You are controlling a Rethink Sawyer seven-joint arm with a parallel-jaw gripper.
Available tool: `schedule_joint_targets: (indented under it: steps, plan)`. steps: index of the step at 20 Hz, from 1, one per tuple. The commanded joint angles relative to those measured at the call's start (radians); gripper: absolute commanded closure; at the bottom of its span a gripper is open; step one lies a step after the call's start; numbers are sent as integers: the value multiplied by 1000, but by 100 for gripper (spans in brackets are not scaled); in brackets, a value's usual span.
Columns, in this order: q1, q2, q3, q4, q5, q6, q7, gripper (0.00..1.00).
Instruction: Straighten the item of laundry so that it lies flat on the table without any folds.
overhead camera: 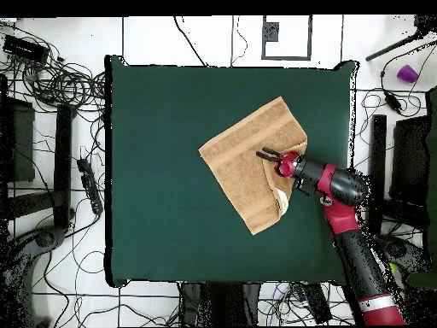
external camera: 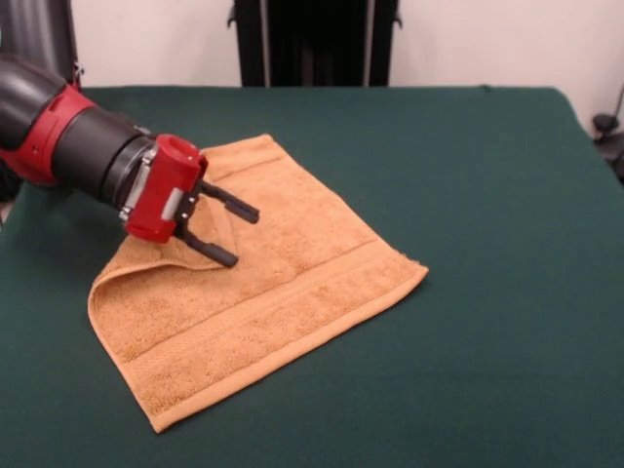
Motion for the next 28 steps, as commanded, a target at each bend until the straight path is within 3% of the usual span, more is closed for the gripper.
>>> schedule_joint_targets:
  steps: [1, 3, 7, 15, 21, 28]
  plan:
    - [147, -138, -188, -80, 90, 252, 287, 0]
    - [126, -125, -186, -48, 109, 211, 295, 0]
    - [153, -100, -218, -85, 142, 209, 276, 0]
    - [276, -47, -271, -302, 203, 255, 232, 0]
    - [363, 39, -293, -520, 234, 276, 191, 0]
    - [391, -45, -333, -512, 235, 318, 264, 0]
